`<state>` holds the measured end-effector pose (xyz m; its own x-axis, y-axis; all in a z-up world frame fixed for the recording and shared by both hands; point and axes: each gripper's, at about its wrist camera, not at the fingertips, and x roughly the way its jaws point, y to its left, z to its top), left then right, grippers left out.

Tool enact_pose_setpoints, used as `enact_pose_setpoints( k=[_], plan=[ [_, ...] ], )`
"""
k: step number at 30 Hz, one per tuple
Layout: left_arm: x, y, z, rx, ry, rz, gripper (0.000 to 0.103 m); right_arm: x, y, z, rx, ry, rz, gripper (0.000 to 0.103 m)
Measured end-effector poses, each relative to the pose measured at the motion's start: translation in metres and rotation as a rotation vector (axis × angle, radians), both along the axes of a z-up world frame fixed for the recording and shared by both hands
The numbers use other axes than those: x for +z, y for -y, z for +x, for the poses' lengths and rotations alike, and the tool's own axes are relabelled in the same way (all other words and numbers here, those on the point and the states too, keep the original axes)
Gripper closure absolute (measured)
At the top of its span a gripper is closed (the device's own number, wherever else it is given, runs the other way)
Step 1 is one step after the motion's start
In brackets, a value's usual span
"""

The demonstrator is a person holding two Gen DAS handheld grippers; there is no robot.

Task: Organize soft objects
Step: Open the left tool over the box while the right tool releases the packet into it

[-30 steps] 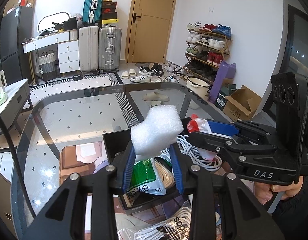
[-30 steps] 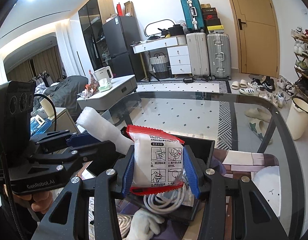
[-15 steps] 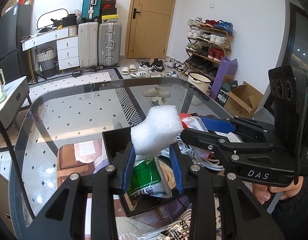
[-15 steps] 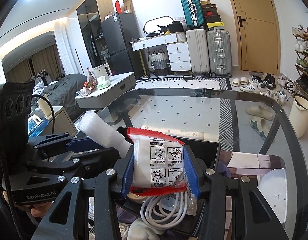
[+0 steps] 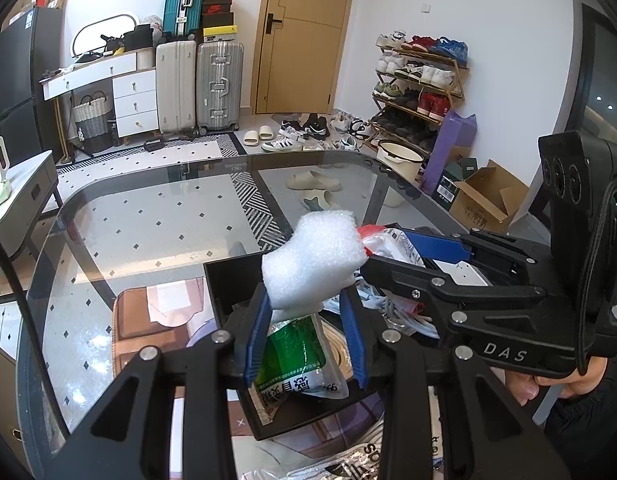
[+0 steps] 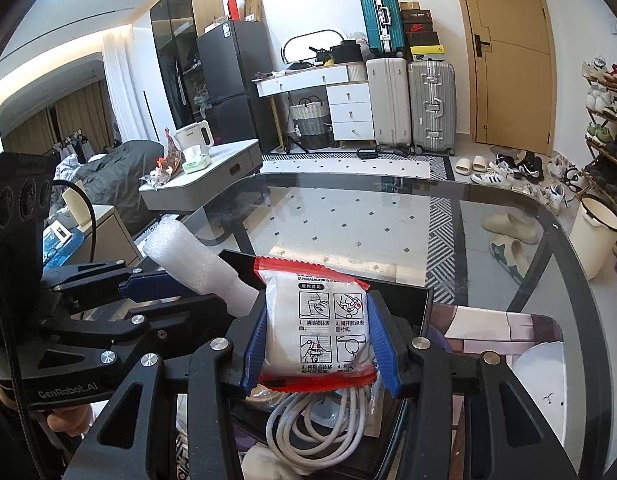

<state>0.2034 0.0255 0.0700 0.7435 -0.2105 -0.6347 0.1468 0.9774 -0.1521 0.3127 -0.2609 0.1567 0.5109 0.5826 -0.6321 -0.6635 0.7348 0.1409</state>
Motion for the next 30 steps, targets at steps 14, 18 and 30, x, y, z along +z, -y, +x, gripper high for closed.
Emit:
enact_pose_setpoints(
  k=[14, 18, 30],
  plan=[
    [0.0, 0.004, 0.002, -0.002, -0.004, 0.006, 0.07, -0.005, 0.005, 0.002, -0.037, 0.047, -0.064, 0.021],
    [0.0, 0.004, 0.004, -0.003, -0.016, 0.01, 0.07, 0.002, 0.012, -0.004, -0.041, 0.083, -0.062, 0.018],
    [-0.007, 0.008, 0.003, 0.016, -0.06, 0.019, 0.041, 0.011, 0.036, -0.012, -0.081, 0.096, -0.038, 0.013]
  ],
)
